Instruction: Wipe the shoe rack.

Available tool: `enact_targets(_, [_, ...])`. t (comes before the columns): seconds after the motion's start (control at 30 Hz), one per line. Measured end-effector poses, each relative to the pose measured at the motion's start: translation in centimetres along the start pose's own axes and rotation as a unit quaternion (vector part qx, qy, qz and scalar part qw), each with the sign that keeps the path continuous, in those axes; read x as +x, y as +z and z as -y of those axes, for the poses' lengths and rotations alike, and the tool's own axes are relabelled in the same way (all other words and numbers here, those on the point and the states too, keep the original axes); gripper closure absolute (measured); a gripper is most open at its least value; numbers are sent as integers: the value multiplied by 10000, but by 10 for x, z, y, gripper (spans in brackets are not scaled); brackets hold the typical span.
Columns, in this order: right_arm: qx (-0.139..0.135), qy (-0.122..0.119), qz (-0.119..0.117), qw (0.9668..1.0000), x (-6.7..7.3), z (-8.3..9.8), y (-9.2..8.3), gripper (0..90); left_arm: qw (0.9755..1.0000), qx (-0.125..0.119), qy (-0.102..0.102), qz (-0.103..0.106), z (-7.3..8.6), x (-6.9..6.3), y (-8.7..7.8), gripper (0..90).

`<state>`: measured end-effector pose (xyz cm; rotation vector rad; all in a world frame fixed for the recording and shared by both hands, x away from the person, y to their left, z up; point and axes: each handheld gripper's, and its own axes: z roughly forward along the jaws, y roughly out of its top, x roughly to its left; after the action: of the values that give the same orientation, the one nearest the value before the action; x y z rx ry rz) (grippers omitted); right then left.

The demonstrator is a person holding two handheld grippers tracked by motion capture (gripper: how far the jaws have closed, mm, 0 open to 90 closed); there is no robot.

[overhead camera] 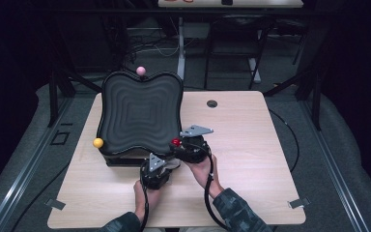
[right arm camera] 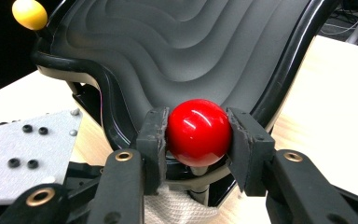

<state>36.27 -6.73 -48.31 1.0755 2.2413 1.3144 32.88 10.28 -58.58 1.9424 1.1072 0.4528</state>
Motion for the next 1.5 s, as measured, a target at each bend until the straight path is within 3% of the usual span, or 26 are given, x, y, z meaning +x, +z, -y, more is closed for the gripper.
enact_targets(0.43, [3, -1, -6, 10000, 0, 0, 0, 601, 9989, 26, -385, -272, 7, 15, -11, 836])
enact_targets(0.53, [0, -8, -13, 10000, 0, 0, 0, 601, 9976, -10, -561, -411, 10, 23, -17, 836])
enact_targets(0.7, [4, -18, -17, 10000, 0, 0, 0, 601, 9964, 3, -647, -547, 13, 30, -23, 836])
enact_targets(0.73, [7, -21, -18, 10000, 0, 0, 0, 601, 9954, -32, -707, -652, 15, 32, -26, 836])
enact_targets(1.03, [28, -41, 0, 10000, 0, 0, 0, 601, 9919, -95, -831, -959, 23, 40, -36, 837])
enact_targets(1.5, [14, -86, 26, 10000, 0, 0, 1, 601, 9834, 91, -1160, -1396, 33, 70, -59, 837])
